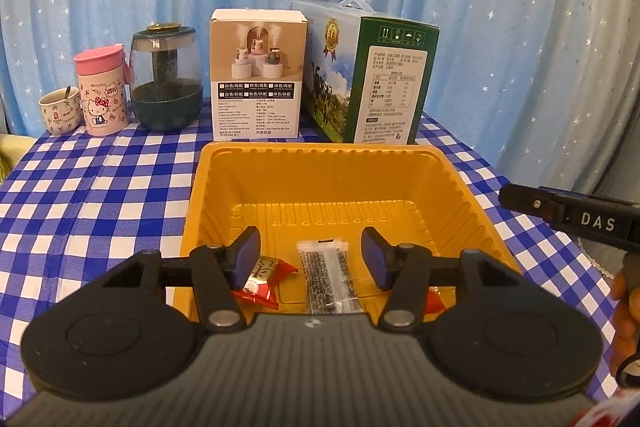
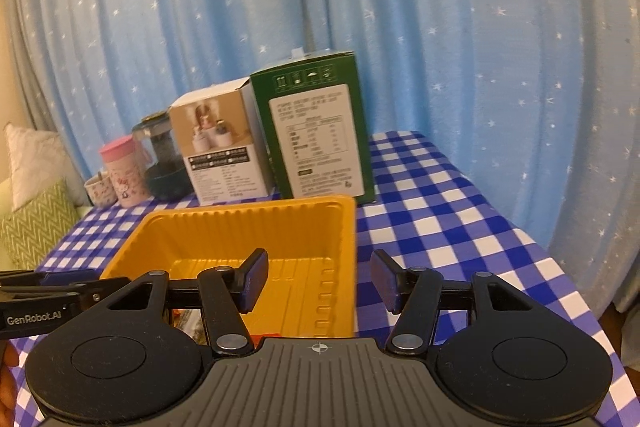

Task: Organize snacks
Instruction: 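Carry the candy and seaweed packet into the orange tray and release both, then move both tools back toward the remaining snacks on the cloth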

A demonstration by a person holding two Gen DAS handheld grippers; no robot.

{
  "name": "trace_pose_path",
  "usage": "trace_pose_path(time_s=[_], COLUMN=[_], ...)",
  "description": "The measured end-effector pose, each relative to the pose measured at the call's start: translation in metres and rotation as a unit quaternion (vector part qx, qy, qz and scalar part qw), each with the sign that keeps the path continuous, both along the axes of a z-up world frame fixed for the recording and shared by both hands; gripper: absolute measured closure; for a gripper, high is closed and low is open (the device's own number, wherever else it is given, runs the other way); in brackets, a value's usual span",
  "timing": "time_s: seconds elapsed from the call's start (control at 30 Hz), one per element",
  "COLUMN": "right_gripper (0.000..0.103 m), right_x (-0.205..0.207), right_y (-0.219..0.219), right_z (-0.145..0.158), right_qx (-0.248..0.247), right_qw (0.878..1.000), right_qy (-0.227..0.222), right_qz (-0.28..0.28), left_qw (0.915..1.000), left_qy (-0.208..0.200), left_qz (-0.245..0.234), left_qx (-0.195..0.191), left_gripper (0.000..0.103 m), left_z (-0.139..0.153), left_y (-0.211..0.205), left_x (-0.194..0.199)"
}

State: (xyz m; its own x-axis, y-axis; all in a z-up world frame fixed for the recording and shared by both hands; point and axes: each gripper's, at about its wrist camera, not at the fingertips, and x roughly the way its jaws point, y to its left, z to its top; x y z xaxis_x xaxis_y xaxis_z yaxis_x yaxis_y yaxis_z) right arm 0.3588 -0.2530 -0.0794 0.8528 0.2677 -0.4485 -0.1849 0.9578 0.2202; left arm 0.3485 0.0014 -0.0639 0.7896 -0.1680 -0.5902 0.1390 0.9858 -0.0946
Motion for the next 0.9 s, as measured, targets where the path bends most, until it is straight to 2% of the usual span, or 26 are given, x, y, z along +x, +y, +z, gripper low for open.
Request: trace_pose_path(time_s=[0.3,0.9], right_gripper=[0.046,0.046], right_x=[-0.025,-0.105], right_y=[-0.006,-0.003], right_z=[0.003,-0.007], right_qx=[0.001,0.006], right_qw=[1.000,0.999], right_qy=[0.005,0.052], right_qz=[-0.003,0.005], left_qw=[1.0000,0.9999], left_qy=[-0.003,0.008], left_qz=[-0.002,0.010], left_qx=[0.002,-0.012], left_gripper=[0.050,0.042], left_z=[0.007,0.007], left_y=[0.001,0.012], left_x=[-0.027,-0.134])
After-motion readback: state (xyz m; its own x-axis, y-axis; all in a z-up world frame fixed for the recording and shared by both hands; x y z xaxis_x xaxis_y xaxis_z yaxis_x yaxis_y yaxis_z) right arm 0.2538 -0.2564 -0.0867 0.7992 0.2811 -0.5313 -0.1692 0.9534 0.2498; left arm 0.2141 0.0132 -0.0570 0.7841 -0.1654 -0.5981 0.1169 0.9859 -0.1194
